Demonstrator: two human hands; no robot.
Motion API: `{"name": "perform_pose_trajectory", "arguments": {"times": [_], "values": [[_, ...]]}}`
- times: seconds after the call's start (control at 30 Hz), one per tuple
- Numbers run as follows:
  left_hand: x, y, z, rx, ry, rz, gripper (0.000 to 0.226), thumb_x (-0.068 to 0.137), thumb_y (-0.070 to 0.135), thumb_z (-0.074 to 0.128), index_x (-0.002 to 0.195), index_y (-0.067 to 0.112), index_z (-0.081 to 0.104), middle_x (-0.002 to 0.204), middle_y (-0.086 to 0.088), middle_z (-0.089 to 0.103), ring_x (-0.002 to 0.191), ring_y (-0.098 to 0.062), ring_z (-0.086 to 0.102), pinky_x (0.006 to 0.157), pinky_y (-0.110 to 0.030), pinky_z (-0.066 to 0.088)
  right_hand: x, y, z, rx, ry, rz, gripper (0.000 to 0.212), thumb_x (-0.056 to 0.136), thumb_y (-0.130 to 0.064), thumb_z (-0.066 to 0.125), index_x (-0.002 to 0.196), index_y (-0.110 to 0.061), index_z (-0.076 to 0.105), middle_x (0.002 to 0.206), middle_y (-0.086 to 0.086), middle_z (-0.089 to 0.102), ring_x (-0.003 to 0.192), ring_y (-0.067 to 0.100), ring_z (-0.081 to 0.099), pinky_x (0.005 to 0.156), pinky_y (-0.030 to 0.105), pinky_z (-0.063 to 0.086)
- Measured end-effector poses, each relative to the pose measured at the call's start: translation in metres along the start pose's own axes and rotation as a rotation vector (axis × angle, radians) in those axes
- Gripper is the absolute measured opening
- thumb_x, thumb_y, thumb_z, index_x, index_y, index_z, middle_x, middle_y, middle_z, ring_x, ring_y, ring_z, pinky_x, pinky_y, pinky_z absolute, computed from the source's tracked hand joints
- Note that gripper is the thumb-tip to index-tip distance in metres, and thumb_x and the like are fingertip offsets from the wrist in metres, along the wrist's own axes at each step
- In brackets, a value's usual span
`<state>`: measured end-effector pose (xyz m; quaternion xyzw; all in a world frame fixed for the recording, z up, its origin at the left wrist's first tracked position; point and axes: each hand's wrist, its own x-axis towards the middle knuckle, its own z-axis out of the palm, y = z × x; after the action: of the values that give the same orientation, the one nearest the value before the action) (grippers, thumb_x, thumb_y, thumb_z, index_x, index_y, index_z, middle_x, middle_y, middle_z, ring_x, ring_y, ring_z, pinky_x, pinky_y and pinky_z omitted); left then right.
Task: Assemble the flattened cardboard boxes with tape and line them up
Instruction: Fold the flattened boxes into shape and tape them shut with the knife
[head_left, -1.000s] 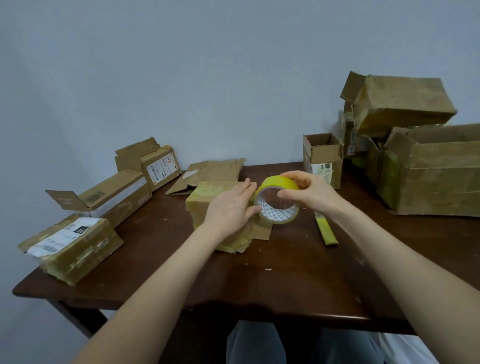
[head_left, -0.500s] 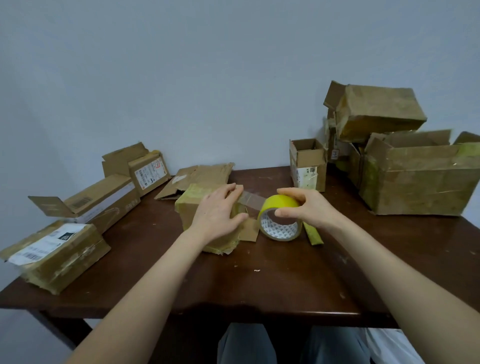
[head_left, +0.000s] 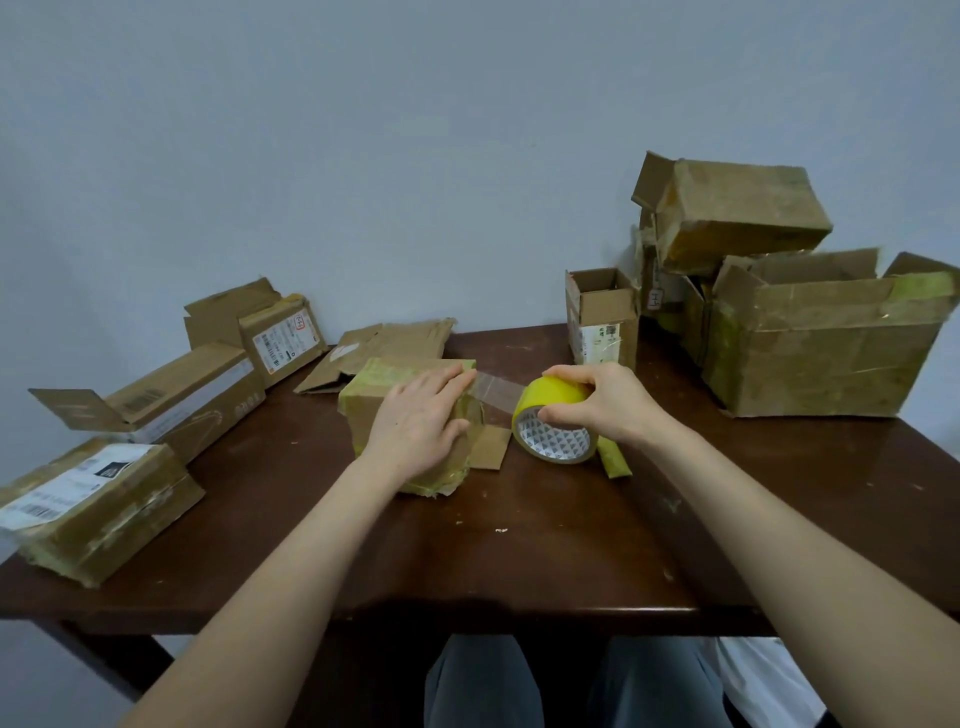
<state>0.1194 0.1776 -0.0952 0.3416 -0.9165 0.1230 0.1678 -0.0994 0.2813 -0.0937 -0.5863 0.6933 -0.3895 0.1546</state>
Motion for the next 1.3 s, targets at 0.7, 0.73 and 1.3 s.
{"name": "perform_pose_trajectory", "arguments": {"times": [0.7, 0.73, 1.3], "values": [[0.007, 0.016, 0.0, -0.02, -0.019, -0.072, 0.068, 0.09, 0.03, 0.06, 0.149, 0.027, 0.026, 0.155, 0.006, 0.025, 0.141, -0.014, 0.025, 0.114, -0.036, 0.022, -0.012, 0.007, -0.007, 0.037, 0.047, 0.114, 0.063, 0.076, -0.036, 0.079, 0.133, -0.02, 0.056, 0.124, -0.002, 0.06, 0.105, 0.01, 0.052, 0.088, 0.022, 0.039], [0.006, 0.017, 0.0, -0.02, -0.01, -0.078, 0.067, 0.09, 0.028, 0.059, 0.148, 0.027, 0.027, 0.154, 0.006, 0.026, 0.141, -0.015, 0.026, 0.114, -0.036, 0.022, -0.013, 0.008, -0.009, 0.05, 0.057, 0.117, 0.061, 0.078, -0.037, 0.077, 0.132, -0.02, 0.056, 0.123, -0.002, 0.061, 0.107, 0.01, 0.053, 0.089, 0.023, 0.04], [0.007, 0.028, -0.014, -0.167, 0.043, -0.185, 0.052, 0.091, 0.022, 0.044, 0.143, 0.02, 0.042, 0.15, 0.004, 0.036, 0.135, -0.016, 0.037, 0.108, -0.034, 0.03, -0.019, 0.03, -0.003, -0.122, 0.07, 0.591, 0.027, 0.074, -0.029, 0.08, 0.089, -0.008, 0.072, 0.09, 0.009, 0.07, 0.075, 0.02, 0.065, 0.071, 0.032, 0.056]]}}
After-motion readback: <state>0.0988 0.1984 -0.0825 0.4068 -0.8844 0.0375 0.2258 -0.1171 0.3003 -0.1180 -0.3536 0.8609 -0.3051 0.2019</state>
